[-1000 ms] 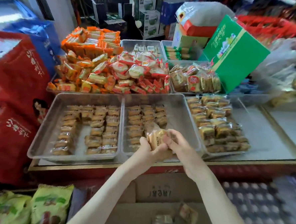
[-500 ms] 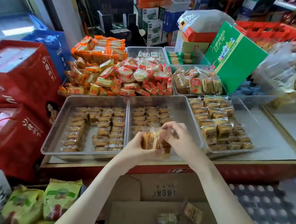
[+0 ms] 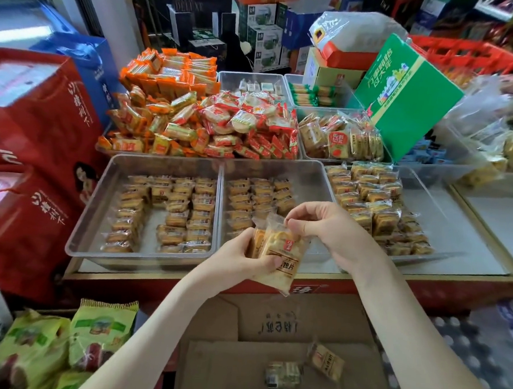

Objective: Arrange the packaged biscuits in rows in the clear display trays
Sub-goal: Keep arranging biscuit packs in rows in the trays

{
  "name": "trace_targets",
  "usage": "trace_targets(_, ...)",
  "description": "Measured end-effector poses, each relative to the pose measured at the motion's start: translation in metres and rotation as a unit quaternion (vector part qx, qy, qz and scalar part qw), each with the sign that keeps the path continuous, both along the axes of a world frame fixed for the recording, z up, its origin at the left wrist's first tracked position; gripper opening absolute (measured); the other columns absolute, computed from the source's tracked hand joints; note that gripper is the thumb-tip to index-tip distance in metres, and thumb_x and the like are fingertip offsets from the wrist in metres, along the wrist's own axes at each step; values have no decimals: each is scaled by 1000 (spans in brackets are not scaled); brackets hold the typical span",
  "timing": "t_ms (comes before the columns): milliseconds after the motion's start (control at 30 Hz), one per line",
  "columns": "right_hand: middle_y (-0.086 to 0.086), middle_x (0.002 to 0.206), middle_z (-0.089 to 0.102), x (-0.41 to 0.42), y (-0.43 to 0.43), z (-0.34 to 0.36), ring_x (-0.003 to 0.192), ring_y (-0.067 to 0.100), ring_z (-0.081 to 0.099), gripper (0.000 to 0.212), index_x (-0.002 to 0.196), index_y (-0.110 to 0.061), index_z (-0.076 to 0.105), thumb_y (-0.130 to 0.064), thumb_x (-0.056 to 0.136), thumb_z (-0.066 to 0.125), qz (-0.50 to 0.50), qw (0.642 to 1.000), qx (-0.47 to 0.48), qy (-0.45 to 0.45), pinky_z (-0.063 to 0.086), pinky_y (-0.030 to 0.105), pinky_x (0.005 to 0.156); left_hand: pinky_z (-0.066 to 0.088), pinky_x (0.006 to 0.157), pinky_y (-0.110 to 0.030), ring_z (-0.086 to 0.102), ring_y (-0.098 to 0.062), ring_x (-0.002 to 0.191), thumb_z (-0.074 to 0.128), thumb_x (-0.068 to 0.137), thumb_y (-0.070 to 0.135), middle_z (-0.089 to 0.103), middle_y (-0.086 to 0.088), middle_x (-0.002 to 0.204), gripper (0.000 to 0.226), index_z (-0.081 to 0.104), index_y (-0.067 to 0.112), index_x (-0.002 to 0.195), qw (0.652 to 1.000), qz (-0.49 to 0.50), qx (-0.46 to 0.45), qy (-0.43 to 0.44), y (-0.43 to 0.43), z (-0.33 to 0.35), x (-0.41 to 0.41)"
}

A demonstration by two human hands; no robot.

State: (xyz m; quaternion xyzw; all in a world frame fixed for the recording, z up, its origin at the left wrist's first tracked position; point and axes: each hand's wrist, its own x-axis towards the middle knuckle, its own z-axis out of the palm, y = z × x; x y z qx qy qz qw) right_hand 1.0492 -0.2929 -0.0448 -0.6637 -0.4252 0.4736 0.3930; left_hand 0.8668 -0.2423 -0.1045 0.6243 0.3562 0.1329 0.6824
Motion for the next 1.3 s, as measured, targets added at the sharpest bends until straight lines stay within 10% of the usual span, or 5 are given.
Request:
trace_targets(233, -7, 91, 66, -15, 9, -6, 87, 7, 60, 12, 99, -20, 67, -18, 88, 71, -81, 988, 104, -78, 48, 13, 70, 56, 86, -31, 69, -17, 100, 79, 70, 45, 71, -5, 112, 61, 58, 16, 118, 989, 133, -43, -36, 8, 1, 3)
trace_targets(567, 3, 84, 69, -34, 1, -28, 76, 15, 64, 13, 101, -11, 62, -6, 89, 64, -117, 978, 75, 158, 54, 25, 71, 55, 91, -33, 70, -17, 103, 59, 92, 36, 74, -2, 109, 33, 60, 19, 120, 928, 267, -172, -196, 6, 15, 19)
trace_targets(1300, 12, 88, 66, -28, -4, -51, 81, 22, 63, 24, 112, -14, 60, 0, 97, 47, -102, 946, 114, 285, 53, 28, 77, 57, 79, -28, 71, -17, 98, 58, 95, 37, 75, -1, 104, 27, 62, 19, 115, 912, 336, -152, -181, 10, 13, 25)
